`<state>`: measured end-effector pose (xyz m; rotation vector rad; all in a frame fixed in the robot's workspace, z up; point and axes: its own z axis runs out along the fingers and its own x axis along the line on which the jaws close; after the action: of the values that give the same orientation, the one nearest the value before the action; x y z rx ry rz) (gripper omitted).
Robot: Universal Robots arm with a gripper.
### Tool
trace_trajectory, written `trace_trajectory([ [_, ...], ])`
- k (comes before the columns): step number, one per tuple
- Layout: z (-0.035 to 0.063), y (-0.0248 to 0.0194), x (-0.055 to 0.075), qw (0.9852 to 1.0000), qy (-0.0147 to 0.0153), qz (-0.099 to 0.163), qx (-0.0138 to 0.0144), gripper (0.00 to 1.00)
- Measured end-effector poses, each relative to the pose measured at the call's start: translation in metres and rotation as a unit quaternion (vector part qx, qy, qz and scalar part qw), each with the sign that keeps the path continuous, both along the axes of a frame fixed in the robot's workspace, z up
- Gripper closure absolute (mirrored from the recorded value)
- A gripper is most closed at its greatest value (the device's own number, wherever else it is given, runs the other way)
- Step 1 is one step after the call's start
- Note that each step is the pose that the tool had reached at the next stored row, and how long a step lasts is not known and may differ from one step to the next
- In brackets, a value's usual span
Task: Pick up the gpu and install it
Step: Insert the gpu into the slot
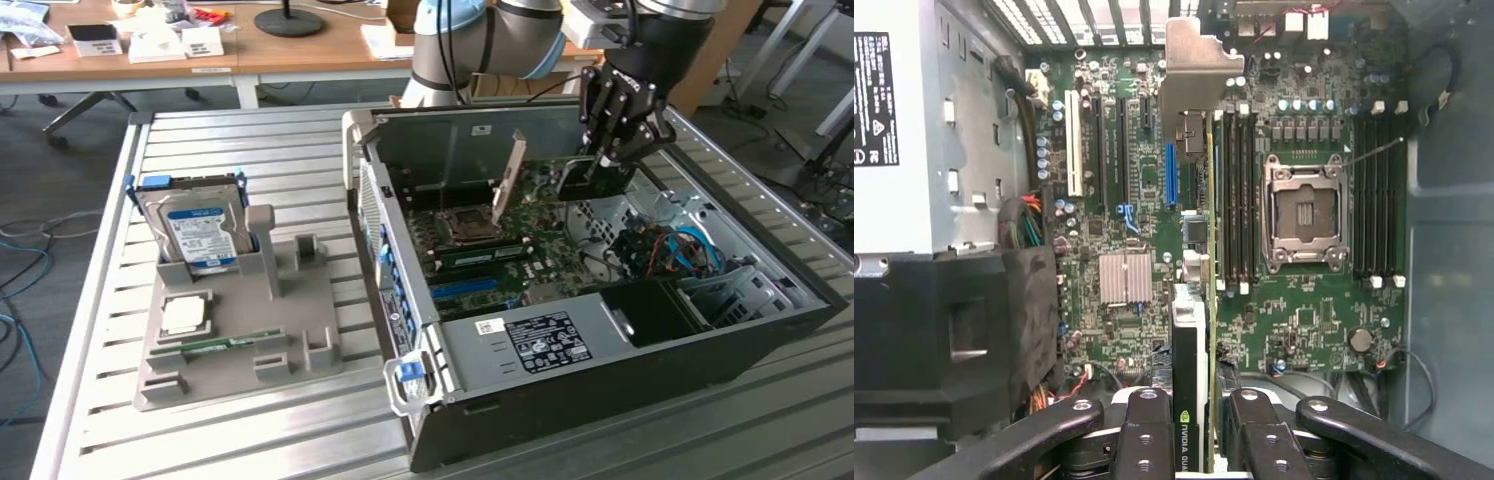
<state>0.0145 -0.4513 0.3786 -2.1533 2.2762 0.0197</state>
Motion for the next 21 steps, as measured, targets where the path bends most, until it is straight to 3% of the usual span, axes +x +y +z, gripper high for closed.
trace_trajectory([
  [16, -0.0158, 0.0000, -0.017, 1.0000, -0.0001, 0.000, 0.0000, 0.73],
  [21, -0.0167, 0.0000, -0.018, 1.0000, -0.0001, 0.000, -0.0001, 0.73],
])
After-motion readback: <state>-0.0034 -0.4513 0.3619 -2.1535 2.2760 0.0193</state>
